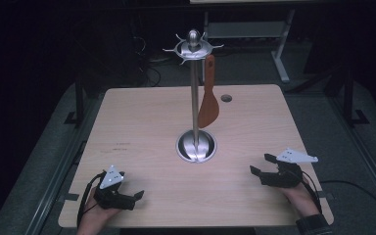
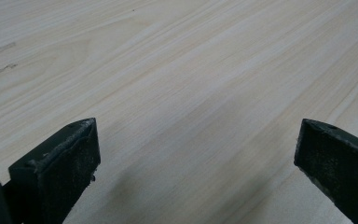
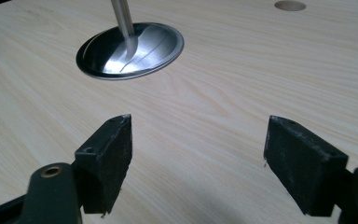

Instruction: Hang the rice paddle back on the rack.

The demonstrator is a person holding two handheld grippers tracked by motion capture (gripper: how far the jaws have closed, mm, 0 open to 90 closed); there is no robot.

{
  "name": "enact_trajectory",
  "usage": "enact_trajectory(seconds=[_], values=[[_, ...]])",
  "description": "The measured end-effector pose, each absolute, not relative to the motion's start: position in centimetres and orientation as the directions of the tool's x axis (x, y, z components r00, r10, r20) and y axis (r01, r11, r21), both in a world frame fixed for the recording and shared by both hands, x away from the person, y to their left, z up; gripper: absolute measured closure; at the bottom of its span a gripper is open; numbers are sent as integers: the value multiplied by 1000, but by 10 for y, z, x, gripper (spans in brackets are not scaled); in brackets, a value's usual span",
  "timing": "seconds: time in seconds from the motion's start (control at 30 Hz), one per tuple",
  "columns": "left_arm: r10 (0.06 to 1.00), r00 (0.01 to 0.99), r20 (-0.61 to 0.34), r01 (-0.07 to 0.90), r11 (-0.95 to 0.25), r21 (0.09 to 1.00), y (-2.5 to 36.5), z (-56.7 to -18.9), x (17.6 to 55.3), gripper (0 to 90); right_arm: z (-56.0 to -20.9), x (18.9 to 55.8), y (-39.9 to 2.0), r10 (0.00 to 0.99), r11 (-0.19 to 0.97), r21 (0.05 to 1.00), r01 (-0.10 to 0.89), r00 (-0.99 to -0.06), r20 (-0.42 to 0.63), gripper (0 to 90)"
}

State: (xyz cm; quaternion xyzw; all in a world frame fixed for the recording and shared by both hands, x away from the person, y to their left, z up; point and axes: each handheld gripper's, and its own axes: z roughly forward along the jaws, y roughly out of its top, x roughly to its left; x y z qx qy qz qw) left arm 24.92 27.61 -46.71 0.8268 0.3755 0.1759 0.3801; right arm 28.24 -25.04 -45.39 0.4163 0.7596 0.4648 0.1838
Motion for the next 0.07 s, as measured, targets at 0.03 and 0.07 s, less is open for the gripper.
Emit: enact_trajectory(seconds=[0.03,0.07], values=[[754,657,8,487,-433,759,276,-467,250,0,-454,282,-251,805,221,859,461,-583,106,213],[751,660,12,484,-437,758,276,-467,250,0,-455,282,-251,807,219,860,462,-581,106,206]])
